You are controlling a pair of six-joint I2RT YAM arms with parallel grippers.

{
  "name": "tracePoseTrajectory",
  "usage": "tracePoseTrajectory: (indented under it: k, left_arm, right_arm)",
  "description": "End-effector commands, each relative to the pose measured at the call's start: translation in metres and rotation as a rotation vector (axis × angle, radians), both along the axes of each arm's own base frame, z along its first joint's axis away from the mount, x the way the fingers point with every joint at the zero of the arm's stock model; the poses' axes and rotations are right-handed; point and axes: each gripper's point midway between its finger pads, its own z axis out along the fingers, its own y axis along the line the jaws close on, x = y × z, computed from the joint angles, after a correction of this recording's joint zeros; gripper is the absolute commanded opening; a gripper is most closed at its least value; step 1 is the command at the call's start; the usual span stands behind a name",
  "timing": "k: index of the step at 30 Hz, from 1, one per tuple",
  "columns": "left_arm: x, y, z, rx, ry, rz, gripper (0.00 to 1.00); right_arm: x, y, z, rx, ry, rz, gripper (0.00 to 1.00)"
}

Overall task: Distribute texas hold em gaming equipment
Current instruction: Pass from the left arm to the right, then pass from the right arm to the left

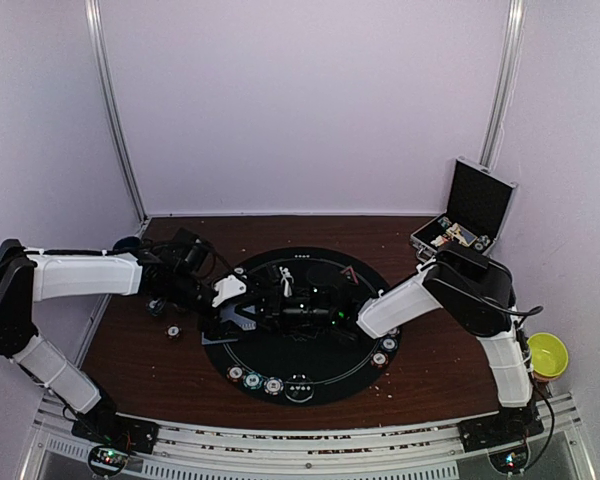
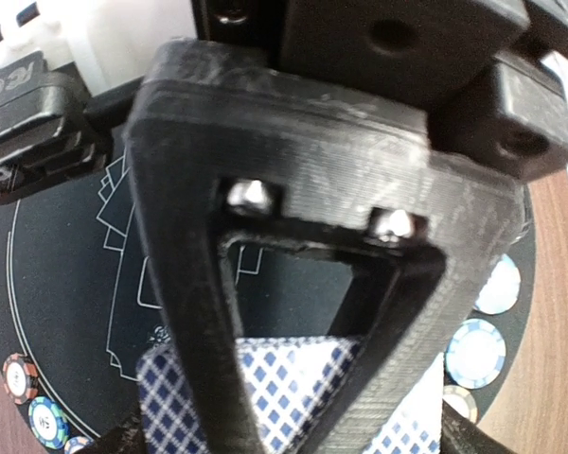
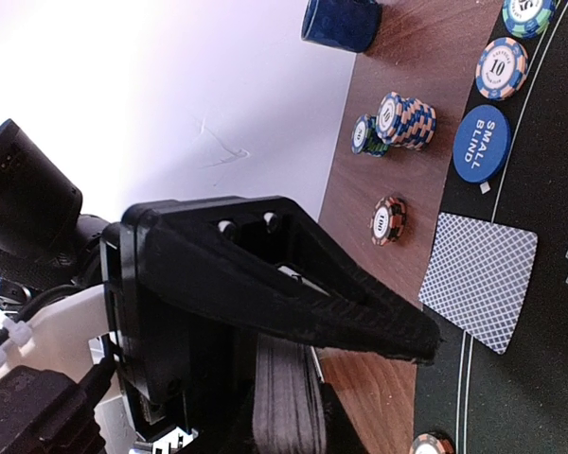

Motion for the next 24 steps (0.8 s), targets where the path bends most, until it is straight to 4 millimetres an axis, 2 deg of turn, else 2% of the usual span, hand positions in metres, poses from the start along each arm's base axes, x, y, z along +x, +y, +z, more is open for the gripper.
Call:
tracePoseTrajectory:
  k: [1, 10, 16, 24]
  left_arm:
    - [-0.001, -0.007, 0.013, -0.059, -0.002, -0.046, 0.78]
    - [-0.001, -0.006, 0.015, -0.072, 0.016, -0.051, 0.62]
    - [0.0, -0.005, 0.013, -0.064, 0.018, -0.048, 0.48]
    - [0.002, -0.003, 0.006, -0.043, 0.024, -0.036, 0.42]
  right_arm:
    - [-0.004, 0.001, 0.007, 0.054, -0.011, 0.022, 0.0]
    - [-0.003, 0.001, -0.001, 0.019, -0.014, 0.018, 0.0]
    - [-0.001, 0.0, -0.003, -0.009, -0.033, 0.009, 0.0]
    - [0.002, -0.001, -0.009, -0.091, -0.07, -0.005, 0.29]
